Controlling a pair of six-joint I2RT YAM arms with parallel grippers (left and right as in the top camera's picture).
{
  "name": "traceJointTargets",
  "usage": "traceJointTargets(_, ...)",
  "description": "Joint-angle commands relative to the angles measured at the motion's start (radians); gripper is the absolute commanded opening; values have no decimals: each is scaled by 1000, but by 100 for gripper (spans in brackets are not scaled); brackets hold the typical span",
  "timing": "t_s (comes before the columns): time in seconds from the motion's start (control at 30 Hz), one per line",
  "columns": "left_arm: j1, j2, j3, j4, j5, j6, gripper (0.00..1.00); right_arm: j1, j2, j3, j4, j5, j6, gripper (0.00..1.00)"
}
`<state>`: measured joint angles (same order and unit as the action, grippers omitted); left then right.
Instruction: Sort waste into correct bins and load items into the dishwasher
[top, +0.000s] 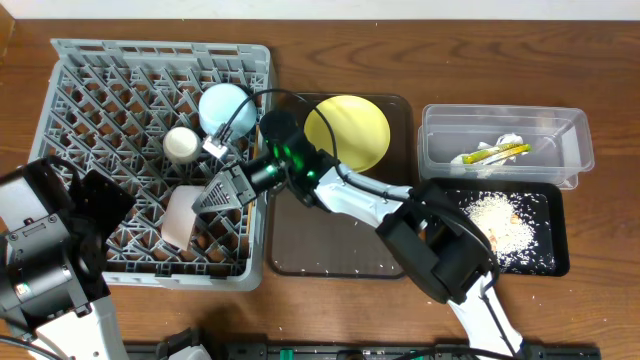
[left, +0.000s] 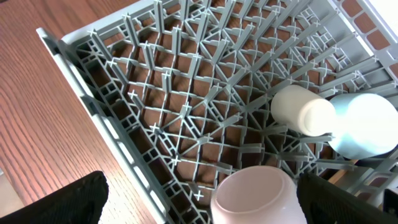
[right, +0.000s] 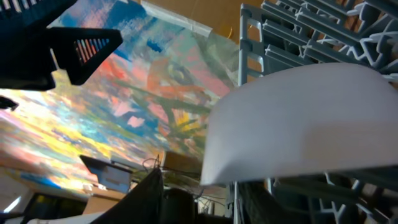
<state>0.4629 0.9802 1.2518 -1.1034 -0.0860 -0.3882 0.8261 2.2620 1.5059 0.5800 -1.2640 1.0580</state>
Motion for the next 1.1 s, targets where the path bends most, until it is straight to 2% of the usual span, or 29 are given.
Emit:
traceJointTargets(0.0,3,-1,12,-4,-16,13,98,-25,1,3,2,-60,2,40)
traceJointTargets(0.37,3,-1,12,-4,-16,13,98,-111,-9,3,8,-102,27,47)
traceJointTargets(0.63,3,-1,12,-4,-16,13,98,-234,-106,18,5,-44,69,37)
traceJointTargets(0.77,3,-1,12,-4,-16,13,98,-309,-146,18,-50,26,88,36)
traceJointTargets(0.9,3,-1,12,-4,-16,13,98,-387,-196,18,-251,223,-23,36)
traceJointTargets(1.07,3,-1,12,-4,-16,13,98,-442,-298,18,-649,658,-386,42)
